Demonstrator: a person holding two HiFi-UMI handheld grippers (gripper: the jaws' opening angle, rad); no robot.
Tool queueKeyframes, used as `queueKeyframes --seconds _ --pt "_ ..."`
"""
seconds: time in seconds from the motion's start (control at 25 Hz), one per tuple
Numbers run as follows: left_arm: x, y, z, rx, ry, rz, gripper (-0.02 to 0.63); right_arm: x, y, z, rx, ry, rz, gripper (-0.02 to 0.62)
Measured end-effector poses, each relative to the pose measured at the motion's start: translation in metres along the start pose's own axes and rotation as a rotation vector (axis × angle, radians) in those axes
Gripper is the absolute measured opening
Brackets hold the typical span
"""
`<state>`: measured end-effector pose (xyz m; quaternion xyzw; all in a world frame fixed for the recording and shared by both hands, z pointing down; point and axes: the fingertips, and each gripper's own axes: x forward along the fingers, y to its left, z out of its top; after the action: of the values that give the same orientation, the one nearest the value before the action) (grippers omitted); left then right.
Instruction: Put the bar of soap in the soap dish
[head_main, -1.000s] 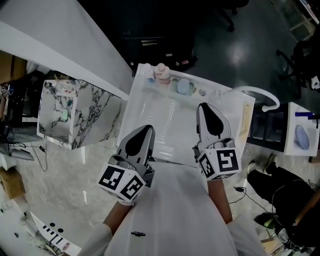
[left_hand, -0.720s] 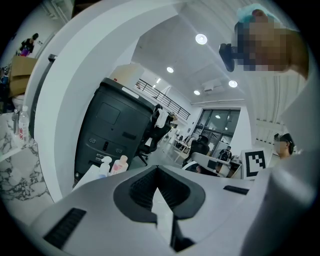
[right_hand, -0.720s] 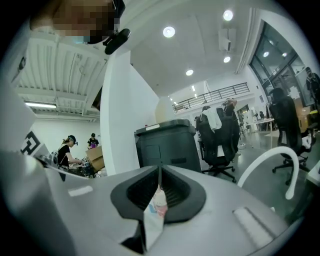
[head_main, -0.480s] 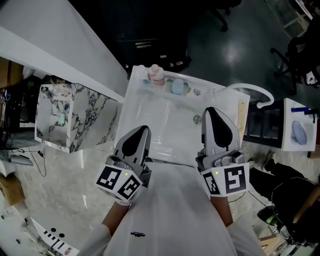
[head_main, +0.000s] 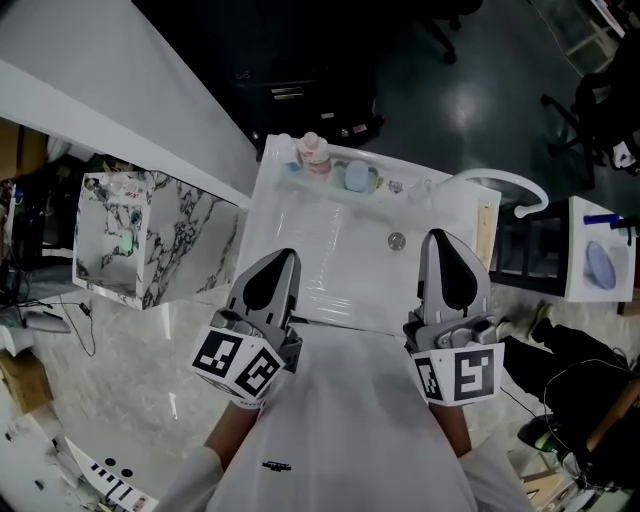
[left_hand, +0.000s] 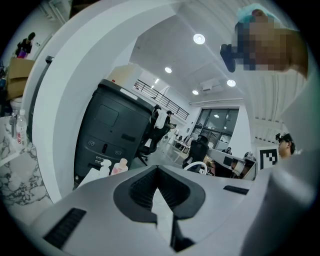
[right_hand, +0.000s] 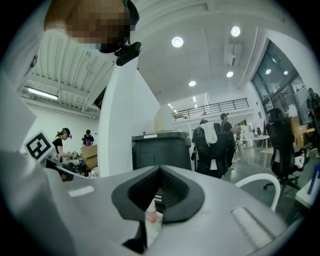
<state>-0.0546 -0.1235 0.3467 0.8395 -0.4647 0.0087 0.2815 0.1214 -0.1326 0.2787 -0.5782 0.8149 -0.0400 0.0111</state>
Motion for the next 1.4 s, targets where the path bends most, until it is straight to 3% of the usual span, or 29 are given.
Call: queueKeyframes --seconds 0.52,1.4 --pt "0.007 -0.001 0.004 0.032 0.008 0.001 0.0 -0.006 -0.012 -0.022 0.0 0.039 -0.039 0.012" --pt "-0.001 -0.002 0.0 0.026 0.006 0.013 0.0 -0.01 -0.003 -0.024 0.002 0.047 -0.018 0.012"
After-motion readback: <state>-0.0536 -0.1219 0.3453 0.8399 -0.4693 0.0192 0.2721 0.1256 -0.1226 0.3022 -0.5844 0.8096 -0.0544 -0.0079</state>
